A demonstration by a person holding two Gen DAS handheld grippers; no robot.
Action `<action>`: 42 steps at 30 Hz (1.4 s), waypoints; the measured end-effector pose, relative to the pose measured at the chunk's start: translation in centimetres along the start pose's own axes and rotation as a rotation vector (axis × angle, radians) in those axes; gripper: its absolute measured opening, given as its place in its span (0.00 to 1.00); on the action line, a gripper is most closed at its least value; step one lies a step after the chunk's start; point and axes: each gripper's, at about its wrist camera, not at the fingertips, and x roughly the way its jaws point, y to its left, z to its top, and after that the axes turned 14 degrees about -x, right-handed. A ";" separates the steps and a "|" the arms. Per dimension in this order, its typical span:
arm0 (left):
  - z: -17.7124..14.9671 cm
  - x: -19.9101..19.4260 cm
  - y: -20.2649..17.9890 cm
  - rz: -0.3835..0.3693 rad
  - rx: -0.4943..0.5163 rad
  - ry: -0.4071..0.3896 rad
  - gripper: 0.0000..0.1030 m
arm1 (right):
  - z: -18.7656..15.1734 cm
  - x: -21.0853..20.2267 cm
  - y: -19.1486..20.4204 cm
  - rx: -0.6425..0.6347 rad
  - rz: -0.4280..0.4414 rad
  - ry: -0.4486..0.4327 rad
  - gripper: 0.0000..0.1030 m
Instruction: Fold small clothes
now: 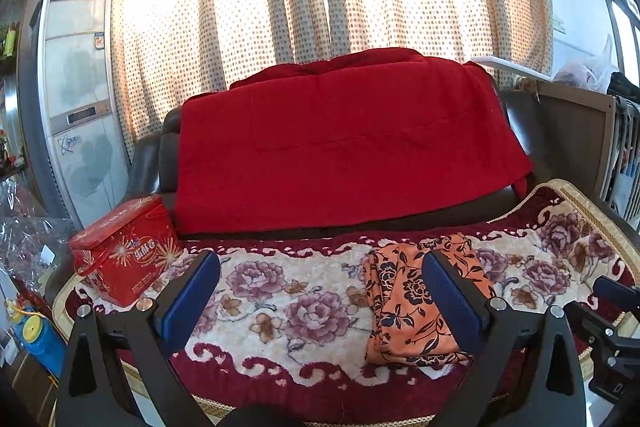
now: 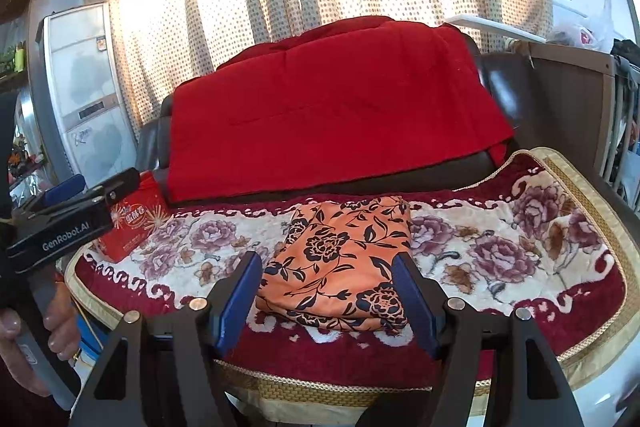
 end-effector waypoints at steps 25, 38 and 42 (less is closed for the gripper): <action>0.7 -0.9 3.4 0.016 -0.053 -0.024 0.98 | 1.5 -0.4 3.0 -0.048 0.002 -0.022 0.69; 1.0 -0.4 4.3 0.030 -0.076 -0.018 0.98 | 1.6 0.3 3.3 -0.059 -0.006 -0.014 0.69; 1.1 -0.2 4.3 0.029 -0.073 -0.016 0.98 | 1.8 0.5 3.4 -0.062 -0.009 -0.014 0.69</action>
